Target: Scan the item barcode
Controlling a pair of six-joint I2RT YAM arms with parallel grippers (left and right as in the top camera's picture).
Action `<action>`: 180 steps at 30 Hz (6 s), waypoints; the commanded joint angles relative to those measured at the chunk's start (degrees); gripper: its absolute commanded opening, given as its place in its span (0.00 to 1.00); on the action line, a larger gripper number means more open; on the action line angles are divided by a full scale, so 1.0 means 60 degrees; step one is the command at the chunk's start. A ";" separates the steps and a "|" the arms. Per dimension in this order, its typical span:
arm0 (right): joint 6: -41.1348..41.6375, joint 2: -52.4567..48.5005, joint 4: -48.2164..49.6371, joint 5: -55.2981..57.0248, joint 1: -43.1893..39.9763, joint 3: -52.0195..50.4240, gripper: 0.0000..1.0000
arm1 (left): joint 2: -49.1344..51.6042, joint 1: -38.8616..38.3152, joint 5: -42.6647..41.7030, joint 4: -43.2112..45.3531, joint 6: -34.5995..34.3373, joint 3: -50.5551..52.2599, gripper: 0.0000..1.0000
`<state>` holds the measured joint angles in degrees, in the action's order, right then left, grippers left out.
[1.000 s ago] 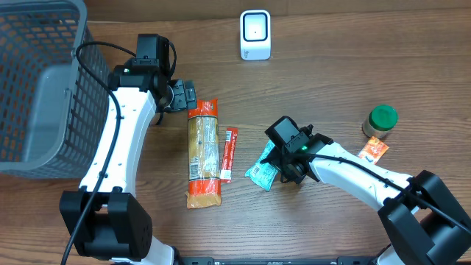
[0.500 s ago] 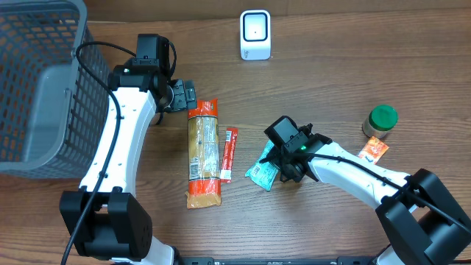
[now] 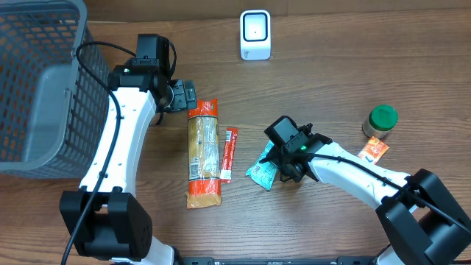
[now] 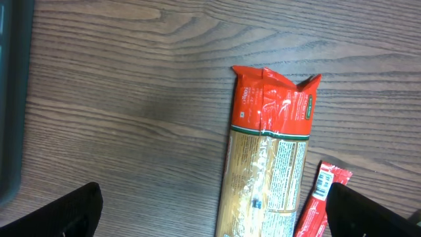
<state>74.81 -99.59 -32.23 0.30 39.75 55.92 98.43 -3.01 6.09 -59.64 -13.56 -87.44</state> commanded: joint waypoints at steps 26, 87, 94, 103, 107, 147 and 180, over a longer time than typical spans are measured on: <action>-0.0499 -0.0229 -0.0069 -0.0277 -0.0047 -0.0080 0.36 | -0.0117 -0.0004 0.0073 -0.0004 0.0044 -0.0146 1.00; -0.8014 0.5519 -0.2696 -0.2546 -0.1432 0.0321 0.49 | -0.0117 -0.0004 0.0073 -0.0004 0.0044 -0.0146 1.00; -0.7216 0.5013 -0.2674 -0.2284 -0.1432 0.0026 0.49 | -0.0117 -0.0004 0.0073 -0.0004 0.0044 -0.0146 1.00; -0.5916 0.3005 -0.2594 -0.1158 -0.1435 -0.0248 0.60 | -0.0117 -0.0004 0.0073 -0.0004 0.0044 -0.0146 1.00; -0.5887 0.2080 -0.2452 -0.1122 -0.1432 -0.0248 0.63 | -0.0117 -0.0004 0.0073 -0.0004 0.0044 -0.0146 1.00; -0.6339 0.0721 -0.1690 -0.1304 -0.1453 -0.0251 0.63 | -0.0117 -0.0004 0.0073 -0.0004 0.0044 -0.0146 1.00; -0.5654 0.0718 -0.1730 -0.2444 -0.0532 -0.0259 0.68 | -0.0117 -0.0004 0.0073 -0.0004 0.0044 -0.0146 1.00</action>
<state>40.49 -95.04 -42.48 -16.21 37.69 54.68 98.43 -3.01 6.11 -59.64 -13.56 -87.44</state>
